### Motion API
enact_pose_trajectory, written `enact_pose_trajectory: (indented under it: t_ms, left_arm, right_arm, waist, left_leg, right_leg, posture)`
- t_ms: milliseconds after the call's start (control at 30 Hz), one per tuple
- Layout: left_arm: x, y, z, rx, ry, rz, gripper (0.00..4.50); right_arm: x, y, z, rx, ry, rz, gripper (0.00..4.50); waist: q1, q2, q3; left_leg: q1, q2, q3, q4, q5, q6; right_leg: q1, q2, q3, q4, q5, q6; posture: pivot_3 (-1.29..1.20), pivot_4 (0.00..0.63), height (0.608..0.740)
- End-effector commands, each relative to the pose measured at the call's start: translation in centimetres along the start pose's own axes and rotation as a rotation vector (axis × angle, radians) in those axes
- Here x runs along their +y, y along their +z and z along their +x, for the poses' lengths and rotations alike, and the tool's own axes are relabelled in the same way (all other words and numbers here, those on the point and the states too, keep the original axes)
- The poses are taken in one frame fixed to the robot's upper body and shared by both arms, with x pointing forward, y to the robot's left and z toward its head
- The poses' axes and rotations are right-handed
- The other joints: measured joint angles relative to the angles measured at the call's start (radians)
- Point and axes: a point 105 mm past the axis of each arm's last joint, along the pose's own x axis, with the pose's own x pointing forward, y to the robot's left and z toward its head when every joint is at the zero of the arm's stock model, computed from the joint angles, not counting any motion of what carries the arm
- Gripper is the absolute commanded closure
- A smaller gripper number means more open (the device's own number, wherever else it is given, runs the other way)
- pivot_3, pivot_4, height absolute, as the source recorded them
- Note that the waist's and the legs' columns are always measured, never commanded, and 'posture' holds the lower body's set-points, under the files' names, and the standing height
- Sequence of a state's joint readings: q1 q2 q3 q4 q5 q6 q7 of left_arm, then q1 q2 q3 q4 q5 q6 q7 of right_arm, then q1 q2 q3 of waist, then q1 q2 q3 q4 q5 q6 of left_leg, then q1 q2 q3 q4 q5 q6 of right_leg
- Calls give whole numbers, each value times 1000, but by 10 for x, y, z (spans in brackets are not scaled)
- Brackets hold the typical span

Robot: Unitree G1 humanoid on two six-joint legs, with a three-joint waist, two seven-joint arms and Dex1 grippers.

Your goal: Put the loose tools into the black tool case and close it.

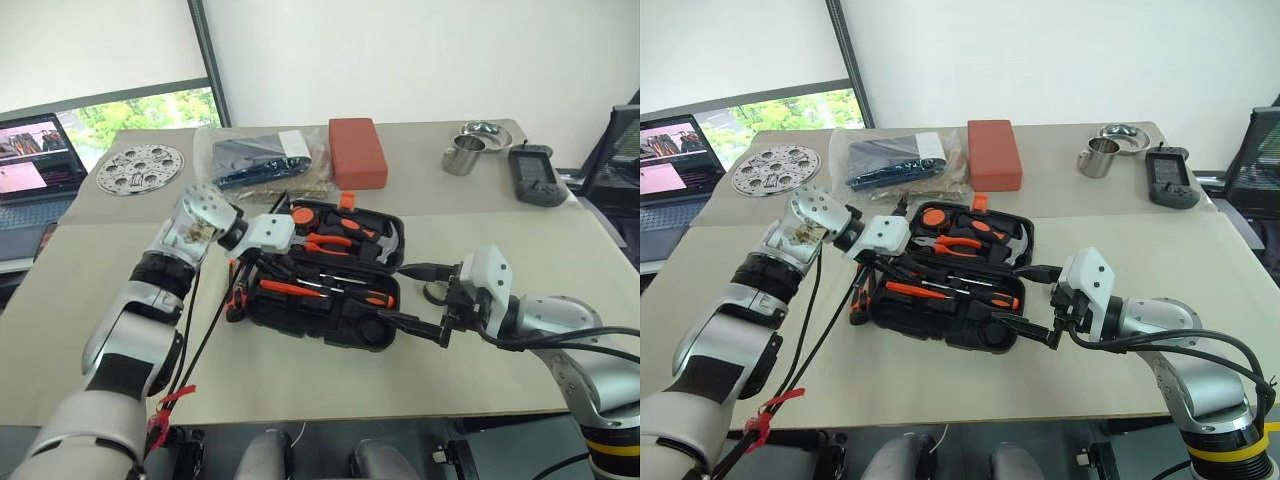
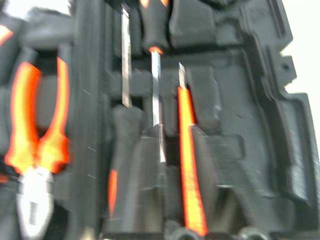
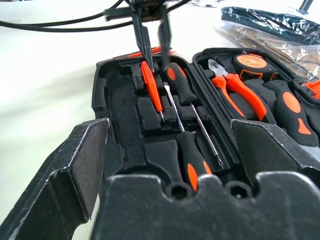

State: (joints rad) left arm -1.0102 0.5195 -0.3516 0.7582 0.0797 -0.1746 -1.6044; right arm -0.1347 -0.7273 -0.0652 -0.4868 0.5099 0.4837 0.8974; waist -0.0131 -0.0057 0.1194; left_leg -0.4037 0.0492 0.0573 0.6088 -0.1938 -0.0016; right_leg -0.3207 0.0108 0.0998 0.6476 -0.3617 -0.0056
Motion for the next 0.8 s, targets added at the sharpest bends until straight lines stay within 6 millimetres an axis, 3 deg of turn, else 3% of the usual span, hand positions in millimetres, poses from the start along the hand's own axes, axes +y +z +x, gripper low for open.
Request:
enact_pose_trajectory:
  t_ms: [33,800]
  left_arm:
    - [2,0,0,13,18,22,4438]
    - [0,-22,9,73,42,-10,4438]
  right_arm:
    - [1,9,-1,-34,-8,-45,0]
    - [1,8,0,-34,-14,-43,0]
  waist:
    - [2,0,0]
    - [1,0,0]
  left_leg:
    - [0,0,0,0,0,0]
    - [0,0,-1,0,0,0]
  right_leg:
    - [0,0,0,0,0,0]
    - [1,0,0,0,0,0]
  posture:
    - [0,150,740]
    - [0,150,740]
